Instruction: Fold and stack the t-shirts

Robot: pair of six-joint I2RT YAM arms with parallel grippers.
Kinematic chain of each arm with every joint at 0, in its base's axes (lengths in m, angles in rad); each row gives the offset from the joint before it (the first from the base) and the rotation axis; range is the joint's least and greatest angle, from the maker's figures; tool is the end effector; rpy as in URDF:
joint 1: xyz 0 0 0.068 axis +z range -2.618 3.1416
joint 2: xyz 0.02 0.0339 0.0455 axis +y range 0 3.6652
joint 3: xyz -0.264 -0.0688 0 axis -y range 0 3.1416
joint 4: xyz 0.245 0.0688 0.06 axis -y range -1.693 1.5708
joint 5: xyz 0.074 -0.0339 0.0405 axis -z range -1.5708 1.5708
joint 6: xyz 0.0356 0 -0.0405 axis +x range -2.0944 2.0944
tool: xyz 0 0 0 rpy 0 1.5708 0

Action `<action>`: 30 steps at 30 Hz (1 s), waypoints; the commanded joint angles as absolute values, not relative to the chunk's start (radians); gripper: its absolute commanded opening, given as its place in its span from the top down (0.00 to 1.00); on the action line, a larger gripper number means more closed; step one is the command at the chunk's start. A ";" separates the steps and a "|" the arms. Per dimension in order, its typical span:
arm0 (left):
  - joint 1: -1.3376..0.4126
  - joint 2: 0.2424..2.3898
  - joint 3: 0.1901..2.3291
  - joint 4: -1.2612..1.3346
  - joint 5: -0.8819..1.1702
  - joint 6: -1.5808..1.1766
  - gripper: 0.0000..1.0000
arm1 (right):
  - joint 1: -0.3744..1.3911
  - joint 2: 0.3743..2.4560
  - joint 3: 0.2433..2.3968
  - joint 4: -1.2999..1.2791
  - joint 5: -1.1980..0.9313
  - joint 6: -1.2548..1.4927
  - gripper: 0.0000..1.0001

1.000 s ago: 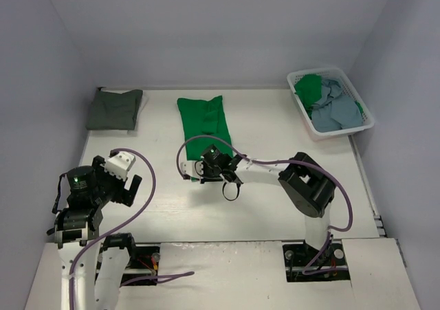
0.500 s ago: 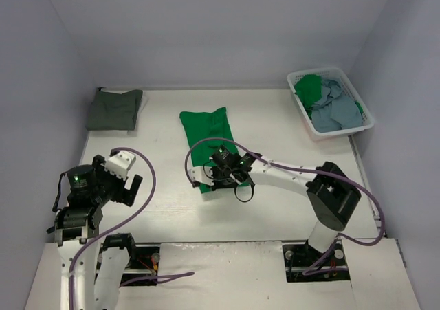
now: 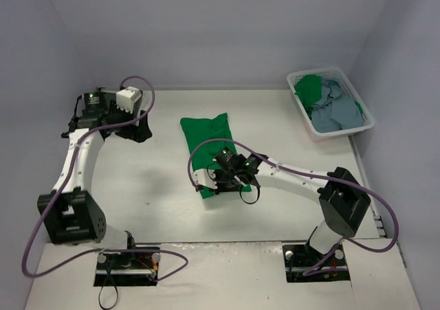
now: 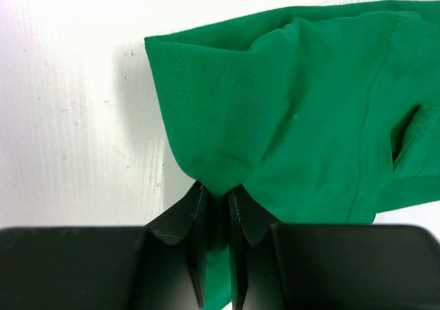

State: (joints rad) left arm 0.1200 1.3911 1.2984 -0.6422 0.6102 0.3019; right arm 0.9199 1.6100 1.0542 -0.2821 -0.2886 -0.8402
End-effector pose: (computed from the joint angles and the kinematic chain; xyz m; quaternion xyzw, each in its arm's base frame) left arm 0.2992 0.0155 0.3411 0.2006 0.8570 -0.1874 0.4360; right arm 0.1994 0.2786 0.2186 -0.7449 0.5489 0.1483 0.3489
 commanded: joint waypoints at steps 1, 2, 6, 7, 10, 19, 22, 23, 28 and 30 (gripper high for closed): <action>0.104 1.538 1.399 -0.468 0.761 0.132 0.12 | 0.925 1.598 1.060 -0.299 -0.325 -0.851 1.00; 0.068 1.577 1.416 -0.439 0.756 0.123 0.14 | 0.925 1.600 1.063 -0.301 -0.322 -0.854 1.00; -0.053 1.826 1.567 -0.513 0.739 0.159 0.32 | 0.922 1.615 1.077 -0.304 -0.313 -0.854 1.00; -0.070 1.868 1.606 -0.538 0.745 0.166 0.38 | 0.920 1.618 1.080 -0.305 -0.313 -0.854 1.00; -0.129 2.021 1.758 -0.644 0.799 0.166 0.66 | 0.916 1.631 1.089 -0.305 -0.313 -0.851 1.00; -0.227 2.210 1.908 -0.701 0.847 0.140 1.00 | 0.897 1.651 1.089 -0.301 -0.324 -0.845 1.00; -0.238 2.235 1.899 -0.706 0.850 0.146 1.00 | 0.896 1.655 1.092 -0.301 -0.325 -0.847 1.00; -0.241 2.238 1.893 -0.706 0.847 0.147 1.00 | 0.894 1.657 1.092 -0.301 -0.325 -0.848 1.00; -0.258 2.250 1.850 -0.712 0.808 0.176 1.00 | 0.884 1.667 1.120 -0.302 -0.324 -0.854 1.00; -0.262 2.249 1.835 -0.715 0.807 0.190 1.00 | 0.881 1.671 1.130 -0.302 -0.324 -0.854 1.00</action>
